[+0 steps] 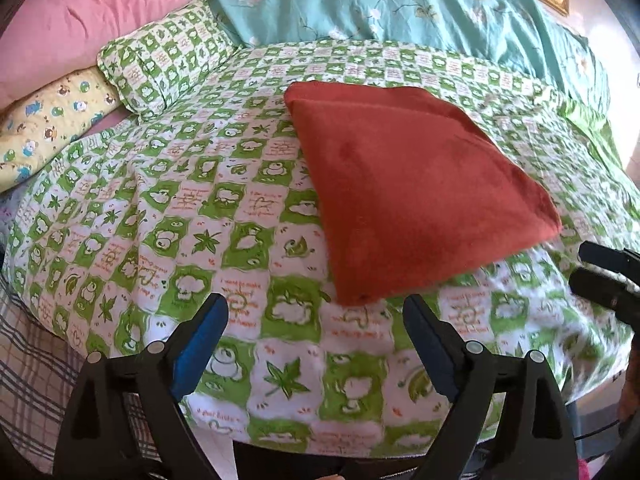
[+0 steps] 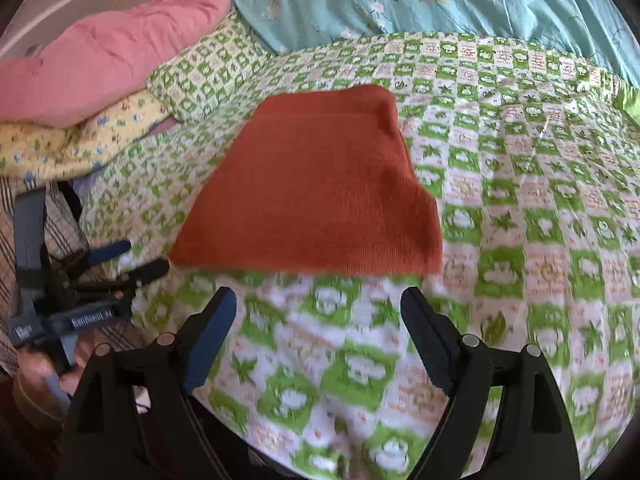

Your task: Fold small clothes

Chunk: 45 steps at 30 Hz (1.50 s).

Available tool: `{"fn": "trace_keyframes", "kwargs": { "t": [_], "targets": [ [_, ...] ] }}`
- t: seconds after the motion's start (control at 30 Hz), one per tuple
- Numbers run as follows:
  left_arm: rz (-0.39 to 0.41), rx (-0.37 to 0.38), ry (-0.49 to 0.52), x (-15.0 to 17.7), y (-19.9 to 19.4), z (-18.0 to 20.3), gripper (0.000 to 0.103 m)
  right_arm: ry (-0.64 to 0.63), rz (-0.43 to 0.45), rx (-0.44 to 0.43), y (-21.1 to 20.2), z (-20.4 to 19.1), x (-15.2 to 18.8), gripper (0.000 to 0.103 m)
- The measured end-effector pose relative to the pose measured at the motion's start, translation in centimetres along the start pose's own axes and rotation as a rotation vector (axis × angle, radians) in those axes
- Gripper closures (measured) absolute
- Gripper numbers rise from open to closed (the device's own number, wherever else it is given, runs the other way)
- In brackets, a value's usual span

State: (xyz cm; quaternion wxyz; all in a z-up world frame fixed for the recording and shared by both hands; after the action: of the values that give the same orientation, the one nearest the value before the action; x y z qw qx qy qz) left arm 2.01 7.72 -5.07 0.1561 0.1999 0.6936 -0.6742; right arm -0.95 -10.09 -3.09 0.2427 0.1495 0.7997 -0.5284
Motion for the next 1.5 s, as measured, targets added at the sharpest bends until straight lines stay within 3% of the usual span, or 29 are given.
{"fn": "trace_keyframes", "kwargs": {
  "t": [0.2,0.7,1.13,1.5],
  "targets": [
    [0.005,0.007,0.037,0.6,-0.4,1.0,0.009,-0.028,-0.024,-0.008,0.0,-0.7,1.7,0.015],
    [-0.018,-0.05,0.063,1.0,-0.1,0.5,0.006,-0.022,-0.034,0.009,0.1,-1.1,1.8,0.007],
    [-0.025,-0.07,0.064,0.2,0.3,-0.2,0.005,-0.054,-0.057,0.015,0.9,-2.1,0.5,0.006],
    [-0.01,-0.071,0.068,-2.0,0.1,-0.1,0.003,-0.07,-0.049,0.017,0.9,-1.8,-2.6,0.005]
  ]
}}
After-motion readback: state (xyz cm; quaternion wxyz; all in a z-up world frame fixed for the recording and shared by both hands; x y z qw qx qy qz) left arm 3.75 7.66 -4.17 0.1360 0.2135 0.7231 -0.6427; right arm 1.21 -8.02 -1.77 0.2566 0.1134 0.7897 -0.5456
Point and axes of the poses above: each gripper's, at about its wrist camera, not at the fingertips, and y roughly the way its jaws point, z to its right, x to its underside, the point moved 1 cm from there along y, roughly the way its jaws point, and after that the axes turned 12 degrees about -z, right-handed, at the moved point
